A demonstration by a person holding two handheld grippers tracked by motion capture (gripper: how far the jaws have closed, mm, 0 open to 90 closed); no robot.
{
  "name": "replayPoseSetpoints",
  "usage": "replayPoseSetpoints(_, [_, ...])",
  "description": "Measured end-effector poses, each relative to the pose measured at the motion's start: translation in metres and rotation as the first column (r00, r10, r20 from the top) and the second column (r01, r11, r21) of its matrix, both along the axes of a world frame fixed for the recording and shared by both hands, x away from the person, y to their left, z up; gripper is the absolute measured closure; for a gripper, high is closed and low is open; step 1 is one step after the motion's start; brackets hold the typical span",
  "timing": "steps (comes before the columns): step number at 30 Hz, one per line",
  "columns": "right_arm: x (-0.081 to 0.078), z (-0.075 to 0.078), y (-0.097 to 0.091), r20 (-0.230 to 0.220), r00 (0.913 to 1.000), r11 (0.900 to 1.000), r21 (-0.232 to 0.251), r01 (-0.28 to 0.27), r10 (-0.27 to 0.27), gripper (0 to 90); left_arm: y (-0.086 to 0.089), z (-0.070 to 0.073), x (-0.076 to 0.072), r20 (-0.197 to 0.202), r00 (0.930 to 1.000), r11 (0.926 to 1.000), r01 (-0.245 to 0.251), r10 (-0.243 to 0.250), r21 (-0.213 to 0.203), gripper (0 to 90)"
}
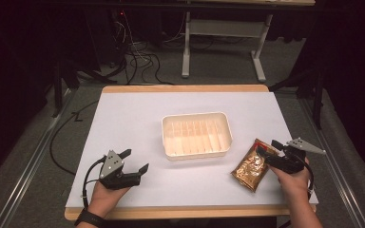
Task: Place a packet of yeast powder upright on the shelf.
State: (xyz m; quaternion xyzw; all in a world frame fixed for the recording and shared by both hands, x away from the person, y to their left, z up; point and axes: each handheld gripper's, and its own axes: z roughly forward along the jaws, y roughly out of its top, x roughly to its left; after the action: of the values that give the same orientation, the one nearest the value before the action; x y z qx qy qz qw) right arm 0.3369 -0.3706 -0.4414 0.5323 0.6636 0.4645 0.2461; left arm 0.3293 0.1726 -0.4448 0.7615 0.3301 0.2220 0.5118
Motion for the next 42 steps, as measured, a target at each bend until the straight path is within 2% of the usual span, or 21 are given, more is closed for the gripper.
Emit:
replayPoseSetpoints(12, [0.001, -0.009, -0.024, -0.036, 0.9966, 0.9964, 0.038, 0.075, -0.074, 28.2, 0.000, 0.000, 0.000, -0.001, 1.0000, 1.0000, 0.003, -0.003, 0.002, 17.9])
replayPoseSetpoints(15, [0.002, -0.014, -0.032, -0.070, 0.9927, 0.9919, 0.073, 0.103, -0.098, 28.1, -0.001, -0.001, 0.000, -0.002, 1.0000, 1.0000, 0.005, -0.005, 0.003, 17.9])
replayPoseSetpoints(23, [0.003, -0.020, -0.045, -0.109, 0.9861, 0.9820, 0.128, 0.139, -0.126, 28.0, -0.001, -0.001, 0.000, -0.005, 1.0000, 1.0000, 0.007, -0.006, 0.005, 18.0])
replayPoseSetpoints(24, [0.004, -0.021, -0.047, -0.116, 0.9847, 0.9792, 0.141, 0.146, -0.130, 27.8, -0.001, -0.001, 0.000, -0.005, 1.0000, 1.0000, 0.007, -0.007, 0.006, 18.1])
replayPoseSetpoints(26, [0.005, -0.025, -0.055, -0.141, 0.9801, 0.9663, 0.196, 0.166, -0.140, 27.7, -0.002, -0.001, 0.000, -0.006, 1.0000, 0.9999, 0.008, -0.008, 0.007, 18.1])
replayPoseSetpoints(27, [0.005, -0.025, -0.055, -0.141, 0.9801, 0.9663, 0.196, 0.166, -0.140, 27.7, -0.002, -0.001, 0.000, -0.005, 1.0000, 1.0000, 0.008, -0.008, 0.006, 18.1])
replayPoseSetpoints(30, [0.008, -0.029, -0.059, -0.163, 0.9763, 0.9576, 0.227, 0.178, -0.142, 27.6, -0.002, -0.001, 0.000, -0.006, 1.0000, 1.0000, 0.007, -0.007, 0.007, 18.1])
replayPoseSetpoints(31, [0.009, -0.031, -0.062, -0.188, 0.9713, 0.9516, 0.242, 0.190, -0.146, 28.1, -0.002, -0.002, 0.000, -0.006, 1.0000, 1.0000, 0.007, -0.007, 0.007, 18.1])
replayPoseSetpoints(32, [0.009, -0.031, -0.062, -0.188, 0.9713, 0.9516, 0.242, 0.190, -0.146, 28.1, -0.002, -0.002, 0.000, -0.006, 1.0000, 0.9999, 0.007, -0.007, 0.010, 18.1])
replayPoseSetpoints(34, [0.011, -0.033, -0.064, -0.209, 0.9659, 0.9410, 0.268, 0.206, -0.152, 29.2, -0.002, -0.002, 0.000, -0.009, 0.9999, 0.9998, 0.010, -0.010, 0.014, 18.2])
replayPoseSetpoints(35, [0.011, -0.034, -0.065, -0.230, 0.9611, 0.9292, 0.297, 0.220, -0.154, 30.0, -0.002, -0.002, 0.000, -0.009, 0.9999, 0.9998, 0.011, -0.011, 0.015, 18.2])
replayPoseSetpoints(37, [0.013, -0.036, -0.068, -0.242, 0.9595, 0.9197, 0.325, 0.220, -0.144, 30.8, -0.003, -0.002, 0.000, -0.009, 0.9999, 0.9998, 0.011, -0.011, 0.015, 18.2])
replayPoseSetpoints(39, [0.013, -0.038, -0.070, -0.270, 0.9518, 0.9047, 0.353, 0.238, -0.145, 31.9, -0.003, -0.002, 0.000, -0.009, 0.9999, 0.9998, 0.011, -0.011, 0.017, 18.2])
replayPoseSetpoints(40, [0.014, -0.039, -0.070, -0.282, 0.9482, 0.9010, 0.358, 0.246, -0.147, 32.1, -0.004, -0.002, 0.000, -0.010, 0.9999, 0.9998, 0.013, -0.013, 0.018, 18.2])
replayPoseSetpoints(42, [0.014, -0.040, -0.071, -0.278, 0.9494, 0.9001, 0.361, 0.244, -0.146, 32.4, -0.004, -0.003, 0.000, -0.010, 0.9999, 0.9997, 0.013, -0.013, 0.018, 18.2])
